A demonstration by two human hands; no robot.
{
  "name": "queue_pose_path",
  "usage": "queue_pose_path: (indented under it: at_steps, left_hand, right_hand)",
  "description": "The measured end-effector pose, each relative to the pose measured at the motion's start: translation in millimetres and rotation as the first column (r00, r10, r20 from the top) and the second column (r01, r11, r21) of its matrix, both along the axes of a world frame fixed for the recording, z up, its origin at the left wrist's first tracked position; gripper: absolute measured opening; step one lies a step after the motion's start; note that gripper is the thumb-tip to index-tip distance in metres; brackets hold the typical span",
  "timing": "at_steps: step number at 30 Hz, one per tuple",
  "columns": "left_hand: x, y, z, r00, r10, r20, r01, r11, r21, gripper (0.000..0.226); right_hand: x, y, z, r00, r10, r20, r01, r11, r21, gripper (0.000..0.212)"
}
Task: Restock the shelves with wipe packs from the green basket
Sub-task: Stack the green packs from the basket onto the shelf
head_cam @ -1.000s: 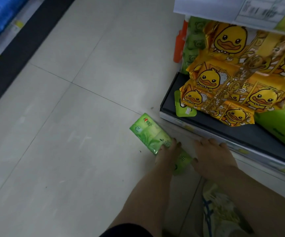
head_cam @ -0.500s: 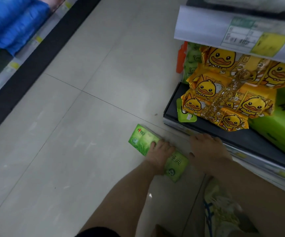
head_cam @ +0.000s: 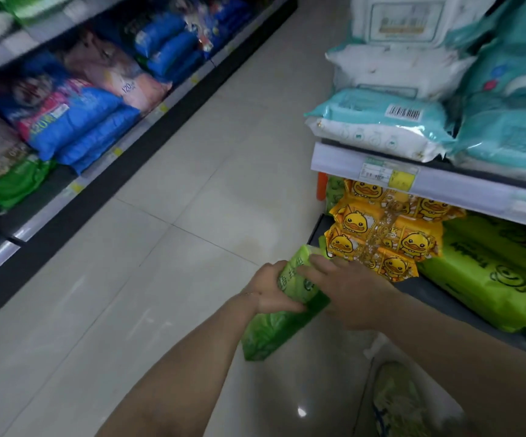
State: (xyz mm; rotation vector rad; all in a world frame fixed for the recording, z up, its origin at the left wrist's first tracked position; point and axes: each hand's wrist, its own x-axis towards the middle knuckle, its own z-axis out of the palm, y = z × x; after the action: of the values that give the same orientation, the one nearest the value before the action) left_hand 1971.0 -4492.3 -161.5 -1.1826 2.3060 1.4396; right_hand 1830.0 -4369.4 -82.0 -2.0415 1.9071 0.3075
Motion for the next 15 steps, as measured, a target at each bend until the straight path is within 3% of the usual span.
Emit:
queue_pose_path:
  at_steps: [3,5,7,12,15]
  left_hand:
    - [-3,-5,37,0.999,-0.025,-0.044,0.026,0.999,0.032,0.071]
    - [-7,-8,60,0.998,-0.044,-0.048,0.046,0.998,0.035,0.086]
    - [-12,-11,85,0.996,-0.058,-0.065,0.060,0.998,0.024,0.096]
    - [-19,-13,156,0.972,-0.084,-0.221,0.086,0.996,-0.002,0.073]
    - [-20,-12,195,0.934,-0.110,-0.340,0.090,0.993,-0.075,0.076]
  right_hand:
    - [3,0,33,0.980,0.114,-0.164,-0.127,0.989,-0.072,0.080]
    - [1,2,50,0.942,0.195,-0.272,-0.257,0.943,-0.210,0.074]
    - [-4,4,71,0.919,0.216,-0.330,-0.305,0.919,-0.248,0.062]
    - [-19,10,119,0.861,0.227,-0.455,-0.425,0.813,-0.398,0.037]
    - [-21,13,150,0.826,0.169,-0.538,-0.464,0.745,-0.479,0.031]
